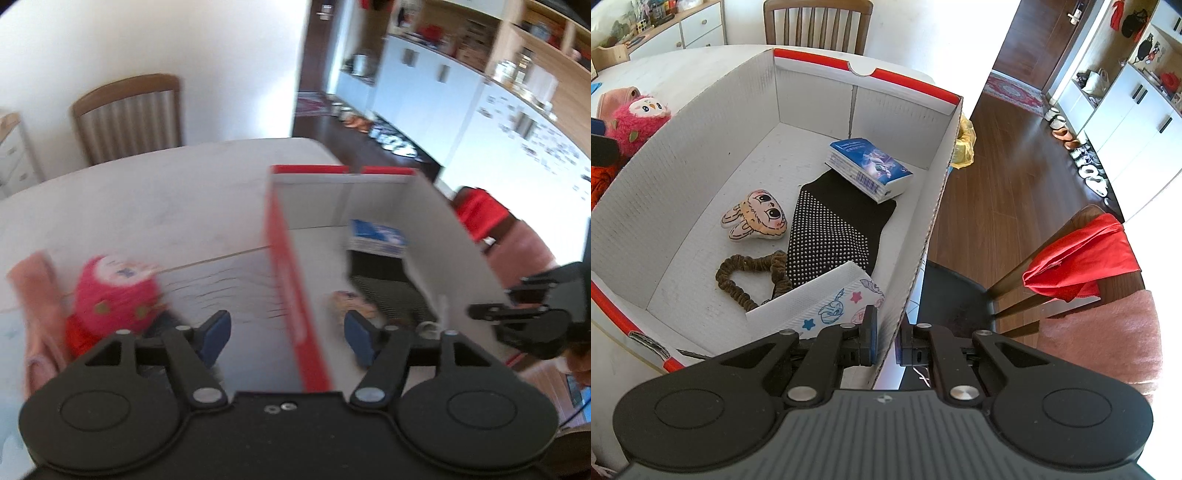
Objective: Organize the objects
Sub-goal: 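Return the left gripper to the pile and grasp the red cloth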
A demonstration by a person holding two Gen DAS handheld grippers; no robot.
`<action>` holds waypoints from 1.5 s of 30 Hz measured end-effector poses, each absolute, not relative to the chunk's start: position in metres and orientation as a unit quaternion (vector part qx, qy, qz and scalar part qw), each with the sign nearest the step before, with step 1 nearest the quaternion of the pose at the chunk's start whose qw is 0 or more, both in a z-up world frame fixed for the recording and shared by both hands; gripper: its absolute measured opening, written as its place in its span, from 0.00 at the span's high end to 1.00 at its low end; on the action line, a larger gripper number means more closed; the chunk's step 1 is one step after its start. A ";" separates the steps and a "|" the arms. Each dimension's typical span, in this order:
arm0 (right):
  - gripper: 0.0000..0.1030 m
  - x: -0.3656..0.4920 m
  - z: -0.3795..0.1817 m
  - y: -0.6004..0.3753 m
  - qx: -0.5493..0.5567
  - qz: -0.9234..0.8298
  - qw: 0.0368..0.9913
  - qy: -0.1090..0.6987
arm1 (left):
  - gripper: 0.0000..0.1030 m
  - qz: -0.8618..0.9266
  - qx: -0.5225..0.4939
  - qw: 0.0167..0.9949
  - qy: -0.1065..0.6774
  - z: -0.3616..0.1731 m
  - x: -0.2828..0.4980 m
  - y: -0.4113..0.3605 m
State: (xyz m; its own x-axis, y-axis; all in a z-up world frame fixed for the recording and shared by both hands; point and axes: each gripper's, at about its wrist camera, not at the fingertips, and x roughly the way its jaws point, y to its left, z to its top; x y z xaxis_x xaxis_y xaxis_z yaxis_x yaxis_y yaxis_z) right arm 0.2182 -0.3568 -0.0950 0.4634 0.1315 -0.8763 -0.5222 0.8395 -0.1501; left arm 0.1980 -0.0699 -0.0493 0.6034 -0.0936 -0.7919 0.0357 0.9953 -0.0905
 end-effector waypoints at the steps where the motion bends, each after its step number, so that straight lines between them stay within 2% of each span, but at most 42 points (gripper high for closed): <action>1: 0.91 0.218 -0.095 -0.357 -0.204 0.197 0.831 0.479 | 0.30 -0.028 -0.035 0.895 0.445 -0.050 0.197 -0.064; 15: 0.91 0.218 -0.095 -0.355 -0.210 0.196 0.829 0.480 | 0.05 0.120 -0.076 0.867 0.478 -0.086 0.188 0.017; 29: 0.91 0.217 -0.095 -0.356 -0.213 0.195 0.829 0.479 | 0.04 0.180 -0.092 0.836 0.510 -0.133 0.204 0.047; 31: 0.91 0.218 -0.095 -0.355 -0.213 0.195 0.829 0.480 | 0.06 0.182 -0.083 0.835 0.513 -0.138 0.207 0.046; 36: 0.91 0.218 -0.095 -0.356 -0.213 0.194 0.828 0.480 | 0.22 0.184 -0.071 0.831 0.520 -0.146 0.211 0.042; 40: 0.91 0.218 -0.095 -0.356 -0.213 0.194 0.828 0.480 | 0.31 0.186 -0.068 0.829 0.522 -0.148 0.210 0.042; 42: 0.91 0.218 -0.095 -0.355 -0.214 0.194 0.828 0.480 | 0.41 0.192 -0.067 0.827 0.524 -0.148 0.210 0.042; 45: 0.91 0.218 -0.095 -0.356 -0.214 0.194 0.828 0.480 | 0.51 0.198 -0.068 0.825 0.525 -0.147 0.210 0.045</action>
State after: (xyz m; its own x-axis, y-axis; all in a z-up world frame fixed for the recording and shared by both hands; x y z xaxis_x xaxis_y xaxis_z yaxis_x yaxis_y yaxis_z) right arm 0.2178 -0.3558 -0.0948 0.4633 0.1160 -0.8786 -0.5273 0.8329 -0.1680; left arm 0.2095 0.0446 -0.1466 0.3700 0.2557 -0.8931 -0.3980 0.9123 0.0963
